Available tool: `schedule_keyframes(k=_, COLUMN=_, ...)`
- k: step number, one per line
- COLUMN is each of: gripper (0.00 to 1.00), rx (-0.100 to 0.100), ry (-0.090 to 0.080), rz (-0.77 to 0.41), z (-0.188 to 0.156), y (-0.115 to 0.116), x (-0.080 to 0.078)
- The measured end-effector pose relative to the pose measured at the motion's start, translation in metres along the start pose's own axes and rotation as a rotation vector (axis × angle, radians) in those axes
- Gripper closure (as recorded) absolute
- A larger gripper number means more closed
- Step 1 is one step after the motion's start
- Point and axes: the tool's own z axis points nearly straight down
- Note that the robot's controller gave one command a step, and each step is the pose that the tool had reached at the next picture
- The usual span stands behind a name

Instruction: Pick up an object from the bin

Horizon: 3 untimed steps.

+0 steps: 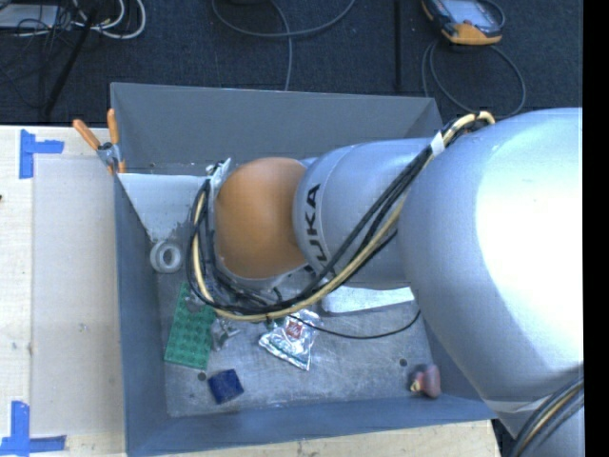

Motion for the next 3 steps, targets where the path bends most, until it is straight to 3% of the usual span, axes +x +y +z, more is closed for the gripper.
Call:
schedule_keyframes(k=1, gripper=1.00, rx=-0.003, ry=0.012, rz=-0.024, z=-0.134, y=0.014, x=0.000)
schedule_keyframes(k=2, gripper=0.00, rx=-0.003, ry=0.019, rz=-0.023, z=-0.129, y=0.014, x=0.001)
schedule_keyframes(k=3, gripper=0.00, rx=-0.005, ry=0.018, rz=-0.168, z=-0.013, y=0.029, x=-0.003)
